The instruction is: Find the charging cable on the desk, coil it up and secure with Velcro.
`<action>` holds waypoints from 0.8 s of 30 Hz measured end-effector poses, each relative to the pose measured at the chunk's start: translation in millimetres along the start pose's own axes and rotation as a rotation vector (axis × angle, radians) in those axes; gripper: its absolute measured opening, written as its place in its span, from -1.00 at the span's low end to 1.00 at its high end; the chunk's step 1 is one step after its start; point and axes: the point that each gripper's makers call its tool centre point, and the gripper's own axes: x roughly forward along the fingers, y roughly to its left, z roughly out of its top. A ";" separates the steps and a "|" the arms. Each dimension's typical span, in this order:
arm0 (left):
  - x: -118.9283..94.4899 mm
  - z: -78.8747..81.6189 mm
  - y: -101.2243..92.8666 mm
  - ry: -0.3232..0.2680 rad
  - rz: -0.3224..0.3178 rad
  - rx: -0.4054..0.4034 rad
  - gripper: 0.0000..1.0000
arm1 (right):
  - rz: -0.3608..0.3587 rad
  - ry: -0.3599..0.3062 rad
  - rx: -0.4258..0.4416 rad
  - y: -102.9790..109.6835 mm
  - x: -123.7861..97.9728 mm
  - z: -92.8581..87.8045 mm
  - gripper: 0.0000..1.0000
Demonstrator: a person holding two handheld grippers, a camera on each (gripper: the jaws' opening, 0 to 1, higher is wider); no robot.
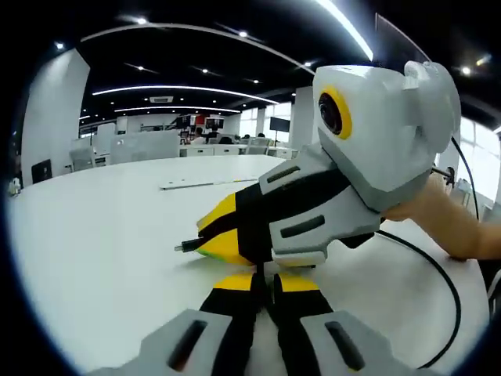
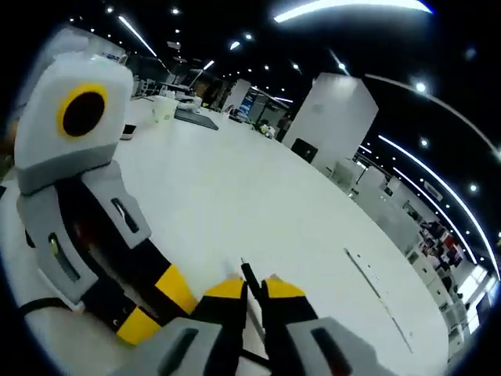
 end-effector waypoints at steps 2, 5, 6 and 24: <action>0.1 -0.1 -0.1 -0.001 0.000 0.001 -0.80 | 0.013 -0.007 0.002 0.0 -1.3 0.4 -0.81; 0.3 -0.2 -0.1 -0.001 0.000 0.003 -0.80 | 0.013 -0.032 0.021 -6.3 -6.8 4.6 -0.80; 0.3 -0.2 -0.1 -0.002 0.000 0.003 -0.80 | 0.004 -0.046 0.035 -10.2 -9.3 6.8 -0.80; 0.1 0.0 -0.6 -0.007 0.002 0.021 -0.79 | -0.156 -0.105 0.077 -94.6 -112.3 20.0 -0.38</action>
